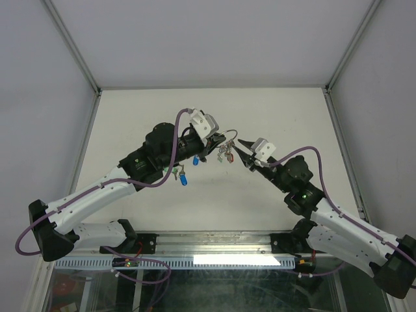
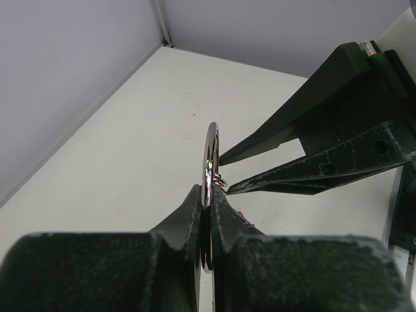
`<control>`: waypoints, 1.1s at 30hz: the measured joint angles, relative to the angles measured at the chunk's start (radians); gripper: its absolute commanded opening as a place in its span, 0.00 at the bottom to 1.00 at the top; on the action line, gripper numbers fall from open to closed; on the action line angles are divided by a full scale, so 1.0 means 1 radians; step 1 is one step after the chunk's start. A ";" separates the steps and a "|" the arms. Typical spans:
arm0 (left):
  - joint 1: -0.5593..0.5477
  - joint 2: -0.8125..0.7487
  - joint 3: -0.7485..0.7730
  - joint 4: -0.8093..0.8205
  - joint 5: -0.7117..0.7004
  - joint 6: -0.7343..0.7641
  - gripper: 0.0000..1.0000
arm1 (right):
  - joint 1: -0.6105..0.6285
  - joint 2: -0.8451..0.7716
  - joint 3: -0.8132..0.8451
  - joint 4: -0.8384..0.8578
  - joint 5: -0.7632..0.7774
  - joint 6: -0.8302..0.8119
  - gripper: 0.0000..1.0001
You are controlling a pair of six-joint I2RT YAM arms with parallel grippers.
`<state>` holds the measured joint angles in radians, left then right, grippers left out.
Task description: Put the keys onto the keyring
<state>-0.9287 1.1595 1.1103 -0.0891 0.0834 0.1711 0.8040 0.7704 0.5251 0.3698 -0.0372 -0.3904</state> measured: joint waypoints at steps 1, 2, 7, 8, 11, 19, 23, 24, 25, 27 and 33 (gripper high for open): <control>0.000 0.000 0.000 0.000 0.000 0.000 0.00 | 0.000 0.002 0.000 0.002 0.000 0.000 0.30; 0.000 0.000 0.000 0.000 0.000 0.000 0.00 | 0.000 0.004 0.000 0.004 0.000 0.000 0.30; 0.000 0.000 0.000 0.000 0.000 0.000 0.00 | 0.000 0.016 0.000 0.015 0.009 0.000 0.27; 0.000 0.000 0.000 0.000 0.000 -0.001 0.00 | 0.000 0.017 0.000 0.018 0.013 0.000 0.26; 0.000 0.000 0.000 0.000 0.000 -0.001 0.00 | 0.000 0.021 0.000 0.029 0.026 0.000 0.24; 0.000 0.000 0.000 0.000 0.001 -0.001 0.00 | 0.000 0.021 -0.008 0.037 0.051 -0.001 0.24; 0.000 0.000 0.000 0.001 0.002 -0.001 0.00 | 0.000 0.021 -0.010 0.037 0.052 -0.001 0.25; 0.000 0.000 0.000 0.001 0.002 -0.001 0.00 | 0.000 0.021 -0.010 0.038 0.052 -0.001 0.25; 0.000 0.000 0.000 0.001 0.002 -0.002 0.00 | 0.000 0.022 -0.010 0.037 0.052 -0.001 0.26; 0.000 0.000 0.000 0.001 0.004 -0.002 0.00 | 0.000 0.023 -0.010 0.038 0.052 0.000 0.27; 0.000 0.000 0.000 0.001 0.004 -0.003 0.00 | 0.000 0.037 -0.010 0.047 0.051 0.002 0.30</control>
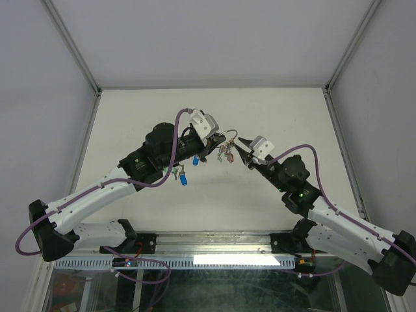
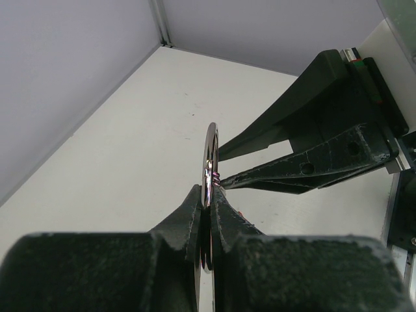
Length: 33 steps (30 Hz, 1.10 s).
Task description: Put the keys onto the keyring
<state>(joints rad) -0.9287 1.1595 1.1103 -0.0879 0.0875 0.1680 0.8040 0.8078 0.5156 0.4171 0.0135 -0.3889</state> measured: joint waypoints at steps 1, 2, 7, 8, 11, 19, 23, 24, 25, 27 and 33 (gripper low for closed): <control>0.000 0.000 0.000 0.000 0.000 0.000 0.00 | 0.000 0.003 0.000 0.002 0.000 0.001 0.31; 0.000 0.000 0.000 0.000 0.000 0.000 0.00 | 0.000 0.005 0.000 0.004 0.000 0.001 0.31; 0.000 0.000 0.000 0.000 0.000 -0.001 0.00 | 0.000 0.014 0.000 0.013 -0.002 0.002 0.33; 0.000 0.000 0.000 0.000 0.000 -0.001 0.00 | 0.000 0.016 0.000 0.014 -0.002 0.002 0.33; 0.000 0.000 0.000 0.000 0.000 -0.001 0.00 | 0.000 0.021 0.000 0.019 -0.003 0.002 0.31; 0.000 0.000 0.000 0.001 0.000 -0.001 0.00 | 0.000 0.036 0.000 0.041 0.003 0.002 0.25; 0.000 0.000 0.000 0.003 0.000 -0.001 0.00 | 0.000 0.036 0.000 0.059 0.017 0.002 0.25; 0.000 0.000 0.000 0.003 0.000 -0.001 0.00 | 0.000 0.036 0.000 0.061 0.021 0.001 0.26; 0.000 0.000 0.000 0.003 0.000 -0.001 0.00 | 0.000 0.036 0.000 0.064 0.025 0.001 0.26; 0.000 0.000 0.000 0.003 0.000 -0.001 0.00 | 0.000 0.036 0.000 0.066 0.029 0.002 0.26; 0.000 0.000 0.000 0.003 0.000 -0.002 0.00 | 0.000 0.037 0.000 0.066 0.030 0.002 0.34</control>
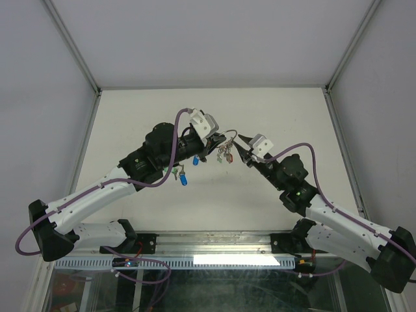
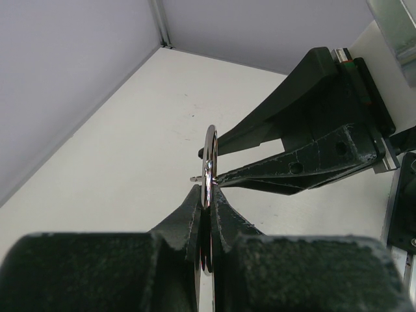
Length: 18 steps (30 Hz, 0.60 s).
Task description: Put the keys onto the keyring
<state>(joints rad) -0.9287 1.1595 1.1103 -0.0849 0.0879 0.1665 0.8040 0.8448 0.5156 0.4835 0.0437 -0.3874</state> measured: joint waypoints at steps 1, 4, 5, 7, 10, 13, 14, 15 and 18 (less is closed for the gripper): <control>0.000 0.000 0.000 0.000 0.000 0.000 0.00 | 0.000 0.002 0.000 0.000 -0.002 0.000 0.35; 0.000 0.000 0.000 -0.001 0.000 0.000 0.00 | 0.000 0.016 0.000 0.000 -0.007 0.000 0.36; 0.000 0.000 0.000 -0.001 0.000 0.000 0.00 | 0.000 0.023 0.000 0.000 -0.007 0.000 0.36; 0.000 0.000 0.000 -0.001 0.000 0.000 0.00 | 0.000 0.033 0.000 0.000 -0.007 0.000 0.34; 0.000 0.000 0.000 -0.001 0.000 0.000 0.00 | 0.001 0.043 0.000 0.000 -0.008 0.000 0.30; 0.000 0.000 0.000 0.000 0.000 0.000 0.00 | 0.002 0.048 0.000 0.000 -0.014 0.000 0.23; 0.000 0.000 0.000 0.000 0.000 0.000 0.00 | 0.003 0.049 0.000 0.002 -0.016 0.001 0.22; 0.000 0.000 0.000 0.000 0.000 0.000 0.00 | 0.004 0.049 0.000 0.003 -0.018 0.001 0.22; 0.000 0.000 0.000 0.000 0.000 0.000 0.00 | 0.005 0.049 0.001 0.011 -0.025 0.002 0.23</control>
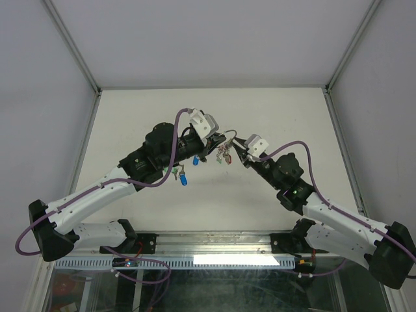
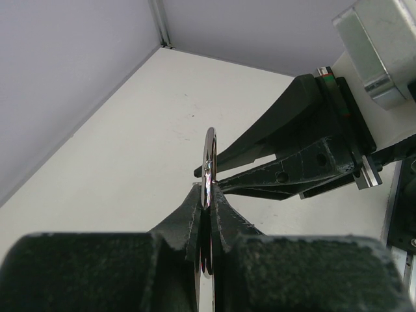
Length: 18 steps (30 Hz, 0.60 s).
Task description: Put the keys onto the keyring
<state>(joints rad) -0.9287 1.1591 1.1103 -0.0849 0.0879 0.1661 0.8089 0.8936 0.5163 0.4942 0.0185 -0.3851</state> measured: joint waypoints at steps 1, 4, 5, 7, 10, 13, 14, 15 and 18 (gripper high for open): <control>0.000 0.000 0.000 0.000 0.000 0.000 0.00 | 0.000 0.000 0.000 0.003 -0.001 0.000 0.25; 0.000 0.000 0.000 0.000 0.000 0.000 0.00 | 0.001 0.000 0.000 0.010 -0.004 0.000 0.29; 0.000 0.000 0.000 0.000 0.000 0.000 0.00 | 0.000 0.000 0.000 0.013 -0.004 0.000 0.30; 0.000 0.000 0.000 0.000 0.000 0.000 0.00 | 0.000 0.000 0.001 0.019 -0.005 0.000 0.30; 0.000 0.000 0.000 0.000 0.000 -0.001 0.00 | 0.001 0.001 0.002 0.031 -0.008 -0.001 0.25; 0.000 0.000 0.000 0.000 0.000 -0.002 0.00 | 0.001 0.005 0.006 0.035 -0.016 -0.002 0.16; 0.000 0.000 0.000 0.000 0.000 -0.002 0.00 | 0.001 0.005 0.007 0.037 -0.020 -0.002 0.13; 0.000 0.000 0.000 0.000 0.000 -0.002 0.00 | 0.001 0.005 0.007 0.039 -0.024 -0.002 0.11; 0.000 0.000 0.000 0.000 0.000 -0.002 0.00 | 0.001 0.005 0.007 0.040 -0.029 -0.003 0.04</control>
<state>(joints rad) -0.9287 1.1587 1.1103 -0.0845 0.0875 0.1638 0.8097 0.8989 0.5236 0.5339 -0.0109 -0.3882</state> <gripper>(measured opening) 0.019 0.097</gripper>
